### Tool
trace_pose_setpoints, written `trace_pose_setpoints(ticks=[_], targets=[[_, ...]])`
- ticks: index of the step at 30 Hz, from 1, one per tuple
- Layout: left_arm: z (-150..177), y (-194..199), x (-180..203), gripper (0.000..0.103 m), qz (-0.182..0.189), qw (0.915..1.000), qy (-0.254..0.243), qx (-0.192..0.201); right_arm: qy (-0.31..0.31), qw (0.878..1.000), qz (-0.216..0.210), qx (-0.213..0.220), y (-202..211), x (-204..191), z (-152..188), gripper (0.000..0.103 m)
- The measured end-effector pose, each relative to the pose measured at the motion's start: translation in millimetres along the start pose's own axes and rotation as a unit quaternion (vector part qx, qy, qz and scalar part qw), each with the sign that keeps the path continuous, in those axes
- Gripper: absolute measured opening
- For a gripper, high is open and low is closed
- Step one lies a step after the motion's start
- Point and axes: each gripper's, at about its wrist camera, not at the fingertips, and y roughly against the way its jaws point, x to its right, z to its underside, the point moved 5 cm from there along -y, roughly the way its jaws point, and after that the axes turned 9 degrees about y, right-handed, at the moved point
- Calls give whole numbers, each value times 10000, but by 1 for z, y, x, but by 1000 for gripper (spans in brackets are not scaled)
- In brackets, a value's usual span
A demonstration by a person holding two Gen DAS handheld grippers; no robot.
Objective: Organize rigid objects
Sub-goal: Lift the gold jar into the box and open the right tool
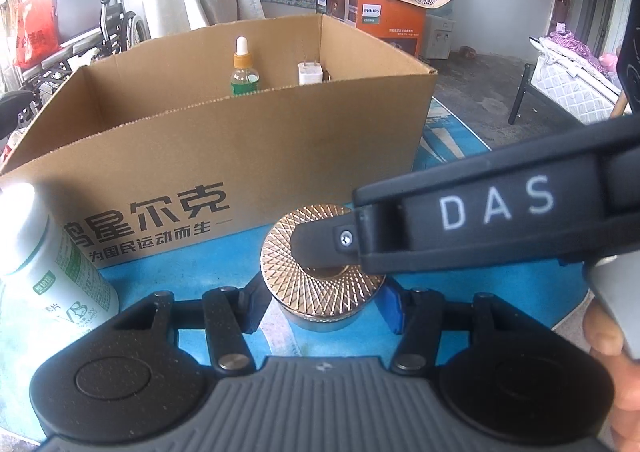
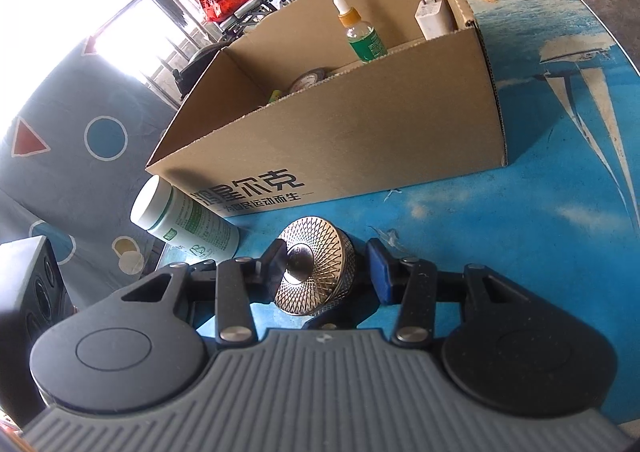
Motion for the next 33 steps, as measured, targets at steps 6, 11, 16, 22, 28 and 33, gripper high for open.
trace_pose_setpoints(ticks=[6, 11, 16, 22, 28, 33], targets=[[-26, 40, 2, 57, -52, 9986, -122, 514, 311, 9986, -5, 439, 35, -32, -20, 43], [-67, 69, 2, 57, -65, 9950, -148, 989, 664, 9939, 14, 884, 64, -58, -55, 43], [-118, 63, -4, 57, 73, 9946, -24, 1031, 962, 9892, 164, 1094, 70, -70, -105, 43], [-158, -1, -27, 57, 186, 9993, 277, 157, 761, 9955, 237, 515, 25, -36, -155, 44], [-164, -63, -45, 57, 79, 9962, 544, -676, 332, 9985, 189, -385, -50, 6, -176, 44], [-161, -93, -63, 57, 2, 9904, 766, -1147, 245, 9962, 131, -829, -88, 21, -177, 44]])
